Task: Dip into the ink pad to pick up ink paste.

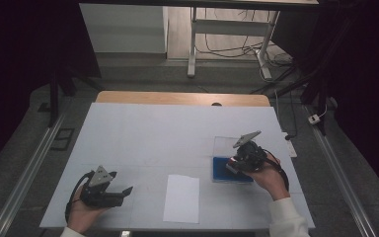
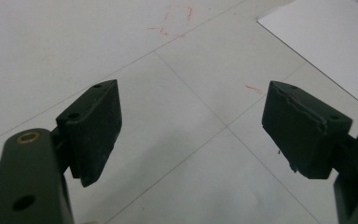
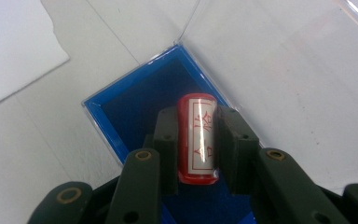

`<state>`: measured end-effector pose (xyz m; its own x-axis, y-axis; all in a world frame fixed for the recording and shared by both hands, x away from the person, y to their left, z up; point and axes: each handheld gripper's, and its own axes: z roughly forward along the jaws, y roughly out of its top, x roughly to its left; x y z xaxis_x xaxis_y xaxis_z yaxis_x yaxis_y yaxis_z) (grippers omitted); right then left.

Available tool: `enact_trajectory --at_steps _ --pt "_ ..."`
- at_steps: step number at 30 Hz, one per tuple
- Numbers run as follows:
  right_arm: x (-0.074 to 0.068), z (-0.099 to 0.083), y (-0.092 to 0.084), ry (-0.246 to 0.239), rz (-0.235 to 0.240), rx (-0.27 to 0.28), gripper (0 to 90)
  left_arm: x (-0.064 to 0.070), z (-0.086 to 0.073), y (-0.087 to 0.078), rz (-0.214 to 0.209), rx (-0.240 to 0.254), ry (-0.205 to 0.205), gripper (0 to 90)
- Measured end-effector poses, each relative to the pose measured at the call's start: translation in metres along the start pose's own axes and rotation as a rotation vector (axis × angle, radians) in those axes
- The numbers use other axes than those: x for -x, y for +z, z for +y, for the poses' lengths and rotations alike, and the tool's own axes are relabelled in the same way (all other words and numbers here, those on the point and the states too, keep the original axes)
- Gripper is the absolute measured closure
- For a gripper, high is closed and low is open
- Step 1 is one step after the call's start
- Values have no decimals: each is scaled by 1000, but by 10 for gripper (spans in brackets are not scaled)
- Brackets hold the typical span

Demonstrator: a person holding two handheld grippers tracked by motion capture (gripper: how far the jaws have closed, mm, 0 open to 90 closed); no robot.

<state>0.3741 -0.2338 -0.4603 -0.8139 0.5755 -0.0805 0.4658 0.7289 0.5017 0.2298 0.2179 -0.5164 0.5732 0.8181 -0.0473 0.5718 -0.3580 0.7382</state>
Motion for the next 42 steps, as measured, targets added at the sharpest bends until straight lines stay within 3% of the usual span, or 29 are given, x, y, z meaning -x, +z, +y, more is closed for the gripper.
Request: enact_trajectory --at_steps 8,16,26,35,42 --pt "-3 2 -19 -4 -27 72 703 -1 0 0 2 1 1 203" --pt "-6 3 -28 -16 -33 95 703 -1 0 0 3 0 3 203" --pt "-14 9 -48 -39 -62 178 702 0 0 -1 4 6 7 205" --pt "-21 13 -54 -51 -57 159 703 0 1 0 2 4 8 208" --pt "-23 15 -42 -78 -49 108 703 0 1 -1 5 10 8 209"
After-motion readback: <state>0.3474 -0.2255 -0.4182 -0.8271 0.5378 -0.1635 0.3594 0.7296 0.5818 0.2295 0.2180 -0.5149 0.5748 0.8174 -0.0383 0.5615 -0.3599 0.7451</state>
